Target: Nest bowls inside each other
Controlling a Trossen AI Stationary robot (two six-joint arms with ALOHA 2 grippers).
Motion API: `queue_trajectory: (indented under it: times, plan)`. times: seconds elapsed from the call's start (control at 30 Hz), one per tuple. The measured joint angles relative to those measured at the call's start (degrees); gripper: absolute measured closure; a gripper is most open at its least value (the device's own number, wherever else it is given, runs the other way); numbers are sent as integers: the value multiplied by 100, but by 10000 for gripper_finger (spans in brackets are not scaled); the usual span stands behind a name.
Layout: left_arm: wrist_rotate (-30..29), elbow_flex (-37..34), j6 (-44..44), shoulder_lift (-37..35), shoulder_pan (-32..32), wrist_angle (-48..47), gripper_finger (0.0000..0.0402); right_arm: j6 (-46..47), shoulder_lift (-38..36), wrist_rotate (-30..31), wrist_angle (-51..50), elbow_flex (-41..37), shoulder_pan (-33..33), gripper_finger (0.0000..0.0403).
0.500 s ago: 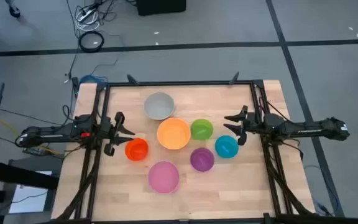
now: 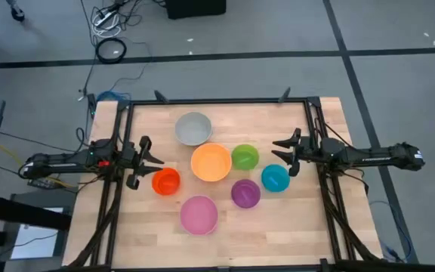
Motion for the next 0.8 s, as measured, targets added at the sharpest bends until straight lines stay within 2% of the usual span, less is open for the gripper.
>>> queue_trajectory:
  times: [0.6,0.8]
  plan:
    - [1,0,0,1,-1,-1,298,-2,0,0,6,0,0,237]
    - [-1,-4,4,2,-2,521,298,121,0,-2,787,0,2,237]
